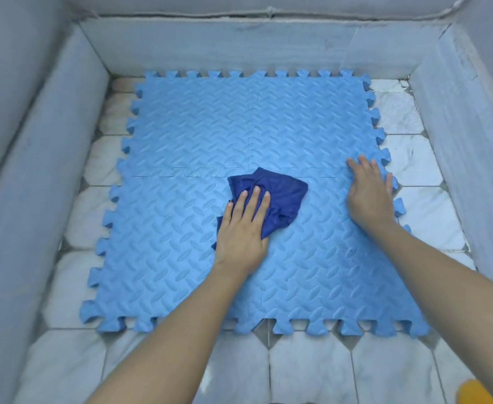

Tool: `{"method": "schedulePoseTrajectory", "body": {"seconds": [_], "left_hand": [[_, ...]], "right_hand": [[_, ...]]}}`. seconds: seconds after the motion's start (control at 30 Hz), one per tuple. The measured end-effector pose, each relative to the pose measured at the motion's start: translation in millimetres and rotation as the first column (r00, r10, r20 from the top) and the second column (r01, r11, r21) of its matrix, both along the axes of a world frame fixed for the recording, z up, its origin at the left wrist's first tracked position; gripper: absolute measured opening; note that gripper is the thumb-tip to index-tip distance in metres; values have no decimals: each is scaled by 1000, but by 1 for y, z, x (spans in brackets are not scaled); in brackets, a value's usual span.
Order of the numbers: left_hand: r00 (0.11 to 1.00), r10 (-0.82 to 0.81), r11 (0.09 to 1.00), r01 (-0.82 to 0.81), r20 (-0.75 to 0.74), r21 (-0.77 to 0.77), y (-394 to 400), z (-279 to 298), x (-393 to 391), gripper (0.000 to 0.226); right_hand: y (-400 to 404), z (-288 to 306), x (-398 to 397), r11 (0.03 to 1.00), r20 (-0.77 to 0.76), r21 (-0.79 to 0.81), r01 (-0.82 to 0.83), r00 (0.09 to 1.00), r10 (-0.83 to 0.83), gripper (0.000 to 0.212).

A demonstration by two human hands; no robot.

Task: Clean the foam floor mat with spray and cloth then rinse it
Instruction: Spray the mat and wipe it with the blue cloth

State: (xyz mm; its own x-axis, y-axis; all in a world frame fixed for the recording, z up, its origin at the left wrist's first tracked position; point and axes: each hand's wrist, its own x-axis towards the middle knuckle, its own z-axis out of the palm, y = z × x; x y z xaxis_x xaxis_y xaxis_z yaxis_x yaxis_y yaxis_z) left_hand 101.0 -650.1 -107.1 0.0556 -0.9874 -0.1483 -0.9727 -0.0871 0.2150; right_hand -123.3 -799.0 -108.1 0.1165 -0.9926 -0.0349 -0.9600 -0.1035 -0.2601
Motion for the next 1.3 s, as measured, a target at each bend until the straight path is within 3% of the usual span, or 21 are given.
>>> {"method": "schedulePoseTrajectory", "body": {"seconds": [0.07, 0.13, 0.2, 0.23, 0.3, 0.4, 0.47, 0.57, 0.63, 0.7, 0.77, 0.8, 0.87, 0.97, 1.03, 1.1, 1.17, 1.3], "left_hand": [[967, 249, 968, -249, 43, -18, 10, -1, 58, 70], [839, 540, 840, -542, 58, 19, 22, 0, 117, 66], [741, 672, 740, -671, 0, 49, 37, 2, 142, 63], [752, 659, 752, -658, -13, 24, 46, 1, 135, 63], [858, 514, 857, -512, 16, -62, 63, -2, 90, 66], [973, 227, 969, -230, -47, -88, 87, -1, -1, 71], [995, 69, 996, -73, -73, -57, 94, 5, -31, 73], [987, 131, 989, -136, -93, -51, 89, 3, -3, 75], [923, 381, 921, -385, -58, -64, 85, -2, 40, 69], [742, 666, 742, -670, -74, -36, 82, 0, 90, 61], [605, 790, 609, -793, -103, 12, 79, 4, 119, 59], [610, 785, 614, -789, -108, 8, 78, 3, 118, 59], [754, 650, 752, -656, -96, -66, 74, 0, 86, 60], [971, 234, 967, -238, -53, -89, 70, 1, -4, 71], [987, -142, 985, 133, -79, -113, 69, 2, -65, 74], [877, -476, 874, 463, -63, -148, 66, 1, -110, 74], [828, -558, 827, 547, -65, -133, 49, -1, -131, 71], [918, -396, 914, 390, -33, -114, -35, -5, -141, 70]], "right_hand": [[2, -1, 1, 1000, 6, -14, 8, 1000, -8, 57], [2, -1, 2, 999, 13, -15, 39, 999, -39, 58], [2, -1, 13, 993, 32, -1, 117, 993, -116, 59], [5, -1, 23, 986, 43, 12, 167, 985, -168, 57], [18, -3, 50, 971, 58, 24, 240, 969, -241, 52], [42, -10, 74, 981, 22, -3, 193, 981, -193, 53], [45, -11, 74, 987, 13, 1, 163, 987, -163, 54], [43, -12, 68, 987, 23, 9, 159, 987, -159, 54], [42, -7, 57, 997, 41, 30, 72, 996, -73, 55], [41, 5, 32, 994, 77, 83, -72, 995, 65, 52], [43, 13, -5, 989, 69, 86, -119, 991, 113, 46], [49, 15, -24, 994, 41, 66, -89, 995, 87, 45], [68, 13, -55, 999, 64, 48, 10, 998, -13, 45], [83, 10, -78, 992, 221, 76, 96, 969, -111, 45], [80, 10, -82, 990, 239, 60, 127, 961, -137, 45], [78, 8, -78, 989, 227, 6, 151, 963, -148, 47], [81, 5, -73, 984, 210, -46, 175, 964, -162, 50], [79, -7, -74, 979, 187, -119, 167, 972, -144, 58]]}}
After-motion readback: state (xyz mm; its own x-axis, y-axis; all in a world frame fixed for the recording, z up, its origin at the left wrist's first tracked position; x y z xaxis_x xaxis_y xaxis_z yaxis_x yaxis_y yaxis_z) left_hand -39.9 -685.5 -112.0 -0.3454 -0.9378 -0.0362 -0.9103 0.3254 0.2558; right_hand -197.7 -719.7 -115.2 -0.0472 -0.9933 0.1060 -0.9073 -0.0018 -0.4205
